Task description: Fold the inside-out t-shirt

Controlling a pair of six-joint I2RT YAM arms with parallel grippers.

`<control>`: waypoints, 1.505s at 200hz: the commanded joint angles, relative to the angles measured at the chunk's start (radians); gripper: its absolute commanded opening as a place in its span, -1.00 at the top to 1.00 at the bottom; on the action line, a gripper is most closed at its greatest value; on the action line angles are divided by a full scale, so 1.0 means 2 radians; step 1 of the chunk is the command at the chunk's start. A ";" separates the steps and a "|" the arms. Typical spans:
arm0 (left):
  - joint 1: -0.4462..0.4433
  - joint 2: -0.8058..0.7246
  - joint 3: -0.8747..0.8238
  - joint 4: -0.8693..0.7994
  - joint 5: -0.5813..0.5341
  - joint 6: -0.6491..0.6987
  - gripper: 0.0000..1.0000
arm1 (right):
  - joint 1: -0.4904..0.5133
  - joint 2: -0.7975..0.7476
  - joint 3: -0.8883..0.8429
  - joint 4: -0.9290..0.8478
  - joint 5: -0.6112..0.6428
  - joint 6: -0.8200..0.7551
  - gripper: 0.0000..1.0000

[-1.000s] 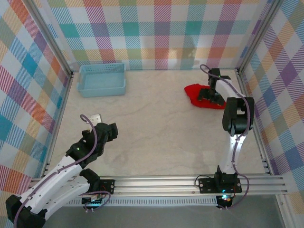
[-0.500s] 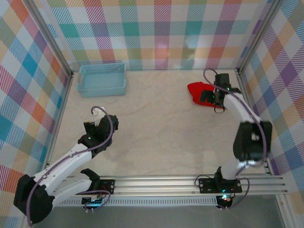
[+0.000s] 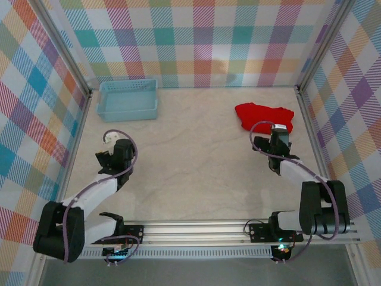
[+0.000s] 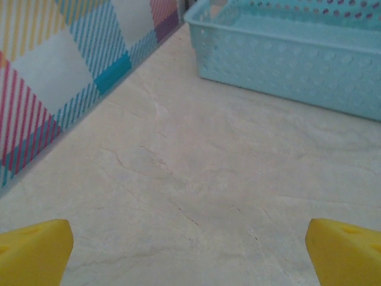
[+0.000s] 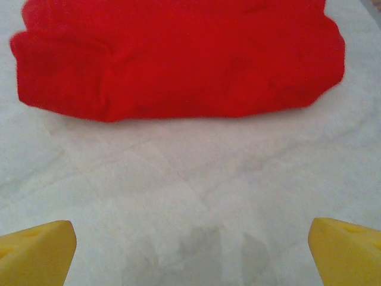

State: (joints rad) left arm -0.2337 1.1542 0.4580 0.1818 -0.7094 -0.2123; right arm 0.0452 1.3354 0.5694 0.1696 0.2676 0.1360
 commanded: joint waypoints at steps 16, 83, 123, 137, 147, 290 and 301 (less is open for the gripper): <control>0.029 0.046 -0.048 0.175 0.065 0.071 -1.00 | -0.002 0.047 -0.008 0.111 -0.051 -0.044 -0.99; 0.075 0.097 -0.047 0.260 0.188 0.092 -1.00 | -0.016 0.084 -0.061 0.287 -0.167 -0.077 -1.00; 0.075 0.170 -0.092 0.415 0.227 0.094 -1.00 | -0.016 0.093 -0.068 0.306 -0.155 -0.071 -0.99; 0.075 0.211 -0.054 0.396 0.249 0.107 -1.00 | -0.016 0.098 -0.074 0.321 -0.130 -0.062 -0.99; 0.075 0.201 -0.017 0.301 0.269 0.113 -1.00 | -0.016 0.100 -0.083 0.338 -0.119 -0.060 -0.99; 0.073 0.204 -0.024 0.321 0.260 0.113 -1.00 | -0.016 0.099 -0.082 0.336 -0.119 -0.060 -0.99; 0.073 0.204 -0.024 0.321 0.260 0.112 -1.00 | -0.016 0.100 -0.082 0.336 -0.121 -0.059 -0.99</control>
State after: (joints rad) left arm -0.0895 1.5749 0.4038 0.8143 -0.1940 -0.0025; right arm 0.0189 1.5242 0.4103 0.8021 0.0254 0.0105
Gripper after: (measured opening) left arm 0.997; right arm 0.997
